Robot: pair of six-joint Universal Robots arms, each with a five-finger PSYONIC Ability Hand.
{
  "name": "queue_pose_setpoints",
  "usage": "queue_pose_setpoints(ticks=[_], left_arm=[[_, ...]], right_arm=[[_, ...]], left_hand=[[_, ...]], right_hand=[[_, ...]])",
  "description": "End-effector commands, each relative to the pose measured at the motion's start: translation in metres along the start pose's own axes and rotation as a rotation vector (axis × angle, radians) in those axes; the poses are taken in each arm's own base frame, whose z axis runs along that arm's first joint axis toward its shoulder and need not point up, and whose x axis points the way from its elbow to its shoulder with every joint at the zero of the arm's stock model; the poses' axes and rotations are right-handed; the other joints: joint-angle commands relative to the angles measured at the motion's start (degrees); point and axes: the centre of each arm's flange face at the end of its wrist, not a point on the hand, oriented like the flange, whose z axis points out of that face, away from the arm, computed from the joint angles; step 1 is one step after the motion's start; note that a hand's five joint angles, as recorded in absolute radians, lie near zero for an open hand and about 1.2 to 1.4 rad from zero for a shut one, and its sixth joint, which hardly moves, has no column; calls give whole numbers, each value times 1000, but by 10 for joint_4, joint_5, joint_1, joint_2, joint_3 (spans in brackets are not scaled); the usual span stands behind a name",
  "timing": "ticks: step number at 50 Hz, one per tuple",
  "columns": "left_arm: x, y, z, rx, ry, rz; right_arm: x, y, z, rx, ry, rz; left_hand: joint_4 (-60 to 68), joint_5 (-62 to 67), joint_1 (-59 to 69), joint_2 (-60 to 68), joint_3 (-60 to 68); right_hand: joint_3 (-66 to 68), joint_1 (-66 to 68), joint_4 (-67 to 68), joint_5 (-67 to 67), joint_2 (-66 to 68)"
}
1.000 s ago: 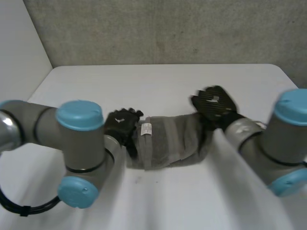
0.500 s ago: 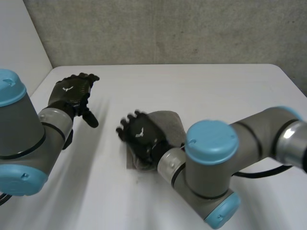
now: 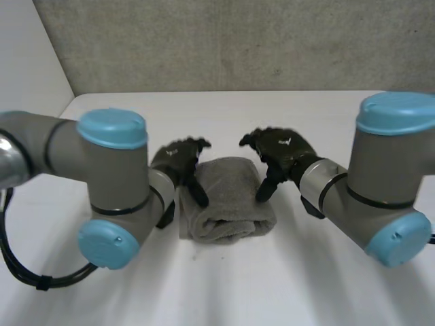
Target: Fold the towel.
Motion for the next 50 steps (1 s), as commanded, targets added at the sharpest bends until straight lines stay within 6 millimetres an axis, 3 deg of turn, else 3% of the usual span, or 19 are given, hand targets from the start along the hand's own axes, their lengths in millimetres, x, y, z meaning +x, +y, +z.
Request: queue_pose_setpoints(ticks=[1,6,10,13,17,18,19,20,21,22,23,24,25,26,30,32,37,44,50], left_arm=[[-12,37,9,-127,-102,36],[-16,44,13,-145,-128,43],[-18,43,12,-145,-130,68],[-17,38,10,-134,-125,103],[-12,25,6,-98,-113,127],[-11,14,1,-71,-110,133],[-11,14,1,-70,-110,134],[-8,0,-4,-32,-103,134],[-7,-15,-10,6,-101,131],[-7,-15,-10,6,-101,131],[-6,-33,-18,55,-98,125],[-6,-54,-27,109,-95,118],[-6,-54,-27,110,-95,117],[-11,-74,-37,160,-108,104],[-34,-121,-69,252,-168,71],[-37,-129,-78,264,-178,65],[-36,-137,-98,267,-165,61],[-41,-131,-108,251,-141,54],[-44,-142,-115,301,-136,51]], right_arm=[[1,45,35,-145,-74,43],[4,61,48,-180,-83,20],[9,61,51,-176,-73,-28],[13,51,49,-149,-62,-79],[15,19,38,-69,-39,-121],[15,19,38,-69,-39,-121],[15,7,33,-39,-28,-129],[17,-7,26,-6,-4,-134],[18,-7,26,-6,-3,-134],[21,-23,18,32,30,-138],[26,-40,9,74,76,-135],[26,-40,9,74,76,-135],[31,-57,-1,123,128,-125],[38,-73,-12,172,186,-104],[56,-91,-31,239,308,-47],[65,-96,-39,264,364,-18],[73,-123,-74,345,443,-14],[68,-132,-87,365,425,-34],[75,-130,-87,359,429,-49]], left_hand=[[6,-11,0,6,5],[6,-11,0,6,5],[4,-13,-2,4,4],[4,-13,-2,4,4],[4,-13,-2,4,4],[4,-13,-2,4,4],[4,-13,-2,4,4],[4,-13,-2,4,4],[4,-13,-2,4,4],[4,-13,-2,4,4],[4,-13,-2,4,4],[4,-13,-2,4,4],[4,-13,-2,4,4],[4,-13,-2,4,4],[4,-13,-2,4,4],[2,-15,-3,3,2],[2,-15,-4,2,2],[2,-15,-4,2,2],[2,-15,-4,2,2]], right_hand=[[-23,-25,-35,-35,-32],[-23,-25,-35,-35,-32],[-23,-25,-35,-35,-32],[-23,-25,-35,-35,-32],[-23,-25,-35,-35,-32],[-23,-25,-35,-35,-32],[-23,-25,-35,-35,-32],[-23,-25,-35,-35,-32],[-23,-25,-35,-35,-32],[-23,-25,-35,-35,-32],[-23,-25,-35,-35,-32],[-23,-25,-35,-35,-32],[-23,-25,-35,-35,-32],[-23,-25,-35,-35,-32],[-23,-25,-35,-35,-32],[-23,-25,-35,-35,-32],[-23,-25,-35,-35,-32],[-23,-25,-35,-35,-32],[-23,-25,-35,-35,-32]])
